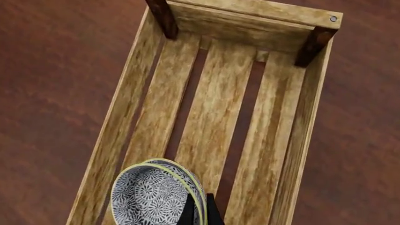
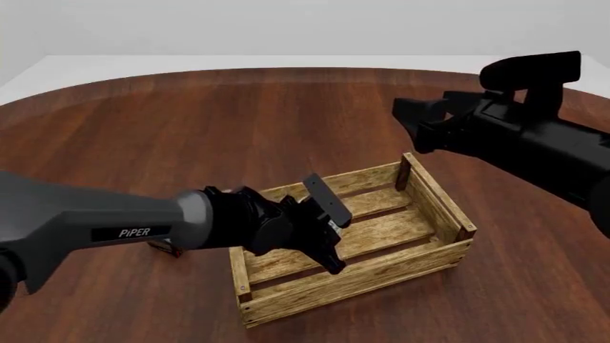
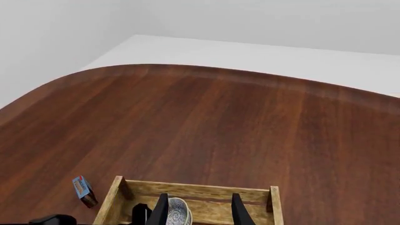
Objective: Stack the right bowl on the left bowl and place them in the tray.
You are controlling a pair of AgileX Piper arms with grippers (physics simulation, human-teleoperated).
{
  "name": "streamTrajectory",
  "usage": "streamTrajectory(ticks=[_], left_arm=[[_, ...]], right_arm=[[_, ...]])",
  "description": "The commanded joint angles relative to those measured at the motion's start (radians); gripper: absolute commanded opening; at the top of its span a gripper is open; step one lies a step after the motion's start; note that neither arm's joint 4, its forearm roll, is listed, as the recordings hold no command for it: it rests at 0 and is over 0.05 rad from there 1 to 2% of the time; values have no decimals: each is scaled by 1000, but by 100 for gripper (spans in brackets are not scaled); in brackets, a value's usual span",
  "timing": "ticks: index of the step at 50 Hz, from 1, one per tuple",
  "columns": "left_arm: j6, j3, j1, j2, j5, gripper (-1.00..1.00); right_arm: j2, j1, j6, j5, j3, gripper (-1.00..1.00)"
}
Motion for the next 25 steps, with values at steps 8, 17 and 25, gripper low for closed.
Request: streamTrajectory(ticks=[8,17,25], left_arm=[[-6,-3,-1,0,-4,-100],[2,4,1,-22,-4,100],[17,6,15,-55,1,100]], right_arm=[[0,1,-2,0,1,100],[-5,-1,-2,2,1,100],[-6,-2,-3,3,1,100]])
